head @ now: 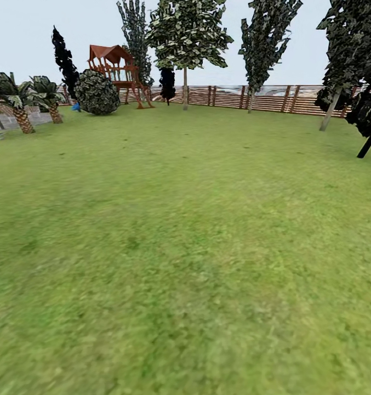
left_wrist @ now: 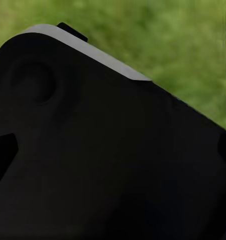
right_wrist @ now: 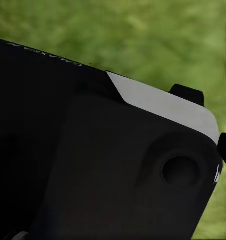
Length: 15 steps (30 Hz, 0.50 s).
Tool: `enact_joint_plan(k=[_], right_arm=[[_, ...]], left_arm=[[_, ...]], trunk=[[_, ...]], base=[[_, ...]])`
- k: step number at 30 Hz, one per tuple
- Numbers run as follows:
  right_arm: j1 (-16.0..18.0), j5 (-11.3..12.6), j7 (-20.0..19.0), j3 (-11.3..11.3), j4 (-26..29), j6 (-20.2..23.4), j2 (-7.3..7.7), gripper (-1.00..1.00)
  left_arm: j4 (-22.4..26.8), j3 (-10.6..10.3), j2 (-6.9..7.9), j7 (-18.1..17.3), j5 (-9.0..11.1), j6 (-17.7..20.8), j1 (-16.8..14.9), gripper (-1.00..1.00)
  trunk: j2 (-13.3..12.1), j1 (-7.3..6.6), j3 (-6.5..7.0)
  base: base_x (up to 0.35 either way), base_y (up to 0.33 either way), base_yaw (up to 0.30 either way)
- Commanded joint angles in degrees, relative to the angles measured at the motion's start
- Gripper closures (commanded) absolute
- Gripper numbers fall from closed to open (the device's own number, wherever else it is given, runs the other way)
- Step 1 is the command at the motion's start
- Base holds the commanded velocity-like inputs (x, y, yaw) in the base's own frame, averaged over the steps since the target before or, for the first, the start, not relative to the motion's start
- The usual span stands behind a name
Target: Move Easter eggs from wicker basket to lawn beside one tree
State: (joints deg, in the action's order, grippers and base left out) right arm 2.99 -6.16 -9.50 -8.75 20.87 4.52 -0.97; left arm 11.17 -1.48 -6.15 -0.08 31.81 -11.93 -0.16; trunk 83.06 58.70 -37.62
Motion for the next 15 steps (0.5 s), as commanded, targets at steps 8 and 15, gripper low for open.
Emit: enact_joint_plan(k=[8, 15], right_arm=[[0.0, -0.6, -0.17, 0.05, 0.13, 0.31, 0.0, -1.0], [0.0, -0.6, -0.17, 0.05, 0.13, 0.31, 0.0, -1.0]], left_arm=[[-0.01, -0.18, 0.0, -0.01, 0.36, -0.2, -0.02, -1.0], [-0.01, -0.16, 0.0, -0.01, 0.36, -0.2, -0.02, -1.0]], trunk=[[0.02, 0.03, -0.05], [0.02, 0.03, -0.05]], base=[[0.325, -0.166, 0.0], [0.328, -0.142, 0.0]])
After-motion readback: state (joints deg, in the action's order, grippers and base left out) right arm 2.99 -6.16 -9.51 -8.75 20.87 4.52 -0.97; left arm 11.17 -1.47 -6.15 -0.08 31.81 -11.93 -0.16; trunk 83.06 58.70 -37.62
